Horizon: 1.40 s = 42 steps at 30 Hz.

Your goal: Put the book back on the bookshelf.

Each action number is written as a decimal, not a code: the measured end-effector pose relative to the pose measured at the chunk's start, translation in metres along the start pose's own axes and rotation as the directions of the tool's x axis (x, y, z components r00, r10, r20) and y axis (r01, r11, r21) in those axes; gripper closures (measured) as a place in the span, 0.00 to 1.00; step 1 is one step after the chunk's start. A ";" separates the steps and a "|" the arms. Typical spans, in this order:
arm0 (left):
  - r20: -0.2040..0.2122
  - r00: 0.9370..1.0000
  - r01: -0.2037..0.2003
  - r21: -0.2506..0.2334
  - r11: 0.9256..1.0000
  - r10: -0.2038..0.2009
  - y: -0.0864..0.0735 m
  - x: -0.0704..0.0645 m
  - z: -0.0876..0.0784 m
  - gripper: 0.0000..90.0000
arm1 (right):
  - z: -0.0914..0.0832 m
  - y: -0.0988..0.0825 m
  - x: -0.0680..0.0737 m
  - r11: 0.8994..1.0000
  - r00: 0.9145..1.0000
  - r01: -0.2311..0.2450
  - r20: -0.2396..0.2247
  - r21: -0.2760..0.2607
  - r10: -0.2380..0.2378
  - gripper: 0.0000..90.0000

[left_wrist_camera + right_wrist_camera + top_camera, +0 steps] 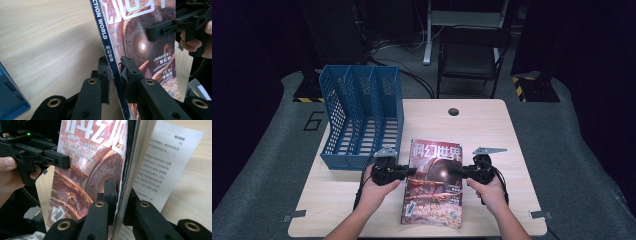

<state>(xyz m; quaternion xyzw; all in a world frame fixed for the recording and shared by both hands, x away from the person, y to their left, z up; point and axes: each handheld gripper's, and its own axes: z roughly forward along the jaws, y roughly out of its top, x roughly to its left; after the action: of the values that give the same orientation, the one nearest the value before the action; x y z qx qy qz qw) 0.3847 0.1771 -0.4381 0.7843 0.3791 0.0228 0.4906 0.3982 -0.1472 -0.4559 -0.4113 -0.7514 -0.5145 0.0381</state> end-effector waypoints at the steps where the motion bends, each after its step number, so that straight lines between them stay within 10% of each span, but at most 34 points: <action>1: -0.002 1.000 -0.011 -0.003 1.000 0.011 0.002 -0.001 -0.003 0.87 | -0.001 0.001 0.003 1.000 1.000 0.003 0.000 -0.012 -0.003 0.96; 14: -0.057 0.989 -0.140 -0.035 0.990 0.138 0.019 -0.015 -0.026 0.87 | -0.016 0.024 0.037 0.970 0.984 0.175 0.062 -0.167 -0.167 0.97; 24: -0.164 0.954 -0.262 -0.054 0.964 0.250 0.019 -0.027 -0.031 0.87 | -0.016 0.033 0.045 0.954 0.974 0.223 0.076 -0.200 -0.211 0.97; 30: -0.172 0.958 -0.242 -0.063 0.968 0.228 0.008 -0.025 -0.025 0.87 | -0.012 0.030 0.042 0.958 0.974 0.224 0.073 -0.178 -0.214 0.95; 36: -0.113 0.981 -0.166 -0.092 0.982 0.156 0.005 -0.021 -0.025 0.89 | -0.012 0.030 0.037 0.962 0.981 0.195 0.040 -0.193 -0.191 0.86; 42: -0.094 0.982 -0.171 -0.096 0.981 0.162 0.004 -0.022 -0.026 0.90 | -0.014 0.032 0.035 0.971 0.987 0.158 0.031 -0.181 -0.155 0.81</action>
<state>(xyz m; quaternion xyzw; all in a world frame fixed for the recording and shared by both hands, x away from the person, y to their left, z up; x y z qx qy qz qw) 0.3610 0.1816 -0.4138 0.7850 0.3310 0.1173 0.5103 0.3917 -0.1337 -0.4088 -0.3566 -0.7313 -0.5795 -0.0469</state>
